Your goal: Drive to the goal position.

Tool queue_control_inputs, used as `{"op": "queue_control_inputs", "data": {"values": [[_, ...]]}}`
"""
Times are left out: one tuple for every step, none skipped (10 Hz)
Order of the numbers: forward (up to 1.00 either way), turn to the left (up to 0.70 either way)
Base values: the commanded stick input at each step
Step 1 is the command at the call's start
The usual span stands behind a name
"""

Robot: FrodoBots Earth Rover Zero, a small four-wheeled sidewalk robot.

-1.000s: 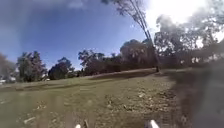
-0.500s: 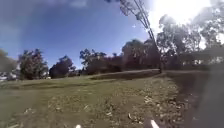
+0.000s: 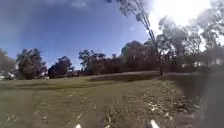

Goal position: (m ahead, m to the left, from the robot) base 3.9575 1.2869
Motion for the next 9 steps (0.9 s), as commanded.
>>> {"op": "queue_control_inputs", "data": {"values": [[0.7, 0.02], [0.7, 0.02], [0.7, 0.02], [0.7, 0.02], [0.7, 0.02], [0.7, 0.02], [0.7, 0.02], [0.7, 0.02], [0.7, 0.02]]}}
